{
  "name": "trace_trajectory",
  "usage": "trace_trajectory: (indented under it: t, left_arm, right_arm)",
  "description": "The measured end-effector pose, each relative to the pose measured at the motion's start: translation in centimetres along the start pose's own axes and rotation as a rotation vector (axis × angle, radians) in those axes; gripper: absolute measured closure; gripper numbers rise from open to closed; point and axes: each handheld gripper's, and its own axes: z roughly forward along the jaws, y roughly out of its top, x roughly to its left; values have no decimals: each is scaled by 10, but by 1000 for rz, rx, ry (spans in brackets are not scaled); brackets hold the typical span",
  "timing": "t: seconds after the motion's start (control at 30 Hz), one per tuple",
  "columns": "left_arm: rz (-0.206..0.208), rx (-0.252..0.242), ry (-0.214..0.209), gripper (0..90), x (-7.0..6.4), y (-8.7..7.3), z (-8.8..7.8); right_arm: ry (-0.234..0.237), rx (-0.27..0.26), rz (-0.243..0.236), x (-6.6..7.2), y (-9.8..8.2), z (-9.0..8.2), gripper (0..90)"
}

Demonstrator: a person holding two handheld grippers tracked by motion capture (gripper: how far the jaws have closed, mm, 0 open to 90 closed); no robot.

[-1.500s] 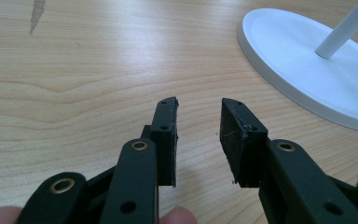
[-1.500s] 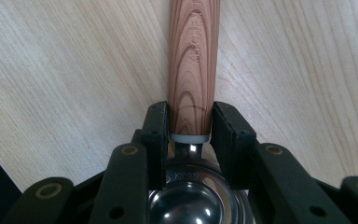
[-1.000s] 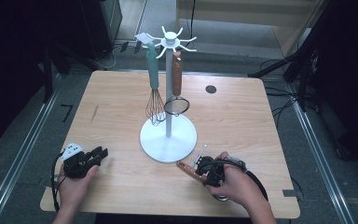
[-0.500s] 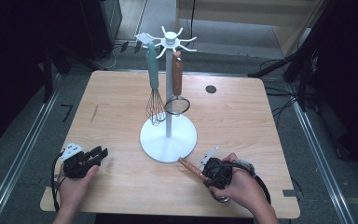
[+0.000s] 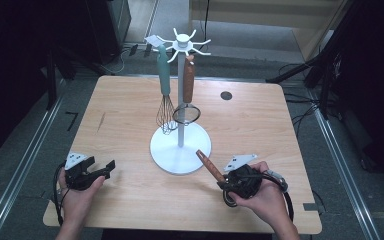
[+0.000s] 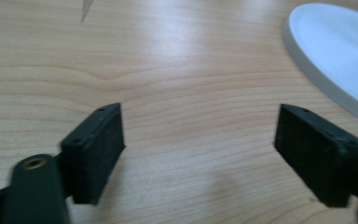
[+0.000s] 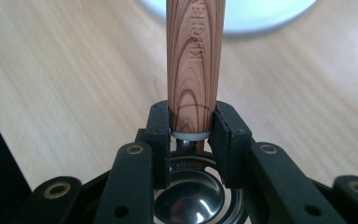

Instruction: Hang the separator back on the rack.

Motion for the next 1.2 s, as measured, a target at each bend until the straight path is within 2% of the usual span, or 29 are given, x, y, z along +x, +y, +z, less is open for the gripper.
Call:
trace_trajectory:
  t: [0.03, 0.13, 0.3, 0.47, 0.63, 0.97, 1.2]
  left_arm:
    - [-3, -3, 1, 128, 0, 0, -1]
    - [7, -5, -7, 33, 1, 0, -1]
    - [-4, -23, -19, 0, 4, 0, -4]
    - [-16, -33, -3, 0, 5, 0, -5]
    - [8, -20, 13, 0, 3, -2, -3]
    - [56, -29, 35, 0, -2, -5, -1]
    - [53, -34, 35, 0, -3, -6, -3]
  right_arm:
    - [-1, -27, 2, -1, 0, -2, 716]
    - [-20, -103, 25, -4, 2, -9, 716]
    - [-41, -230, 56, -9, 2, -21, 716]
    - [-70, -321, 83, -12, 4, -31, 716]
    - [-89, -395, 100, -13, 6, -37, 716]
    - [-104, -519, 120, -18, 17, -46, 716]
    - [-122, -575, 104, -18, 26, -52, 716]
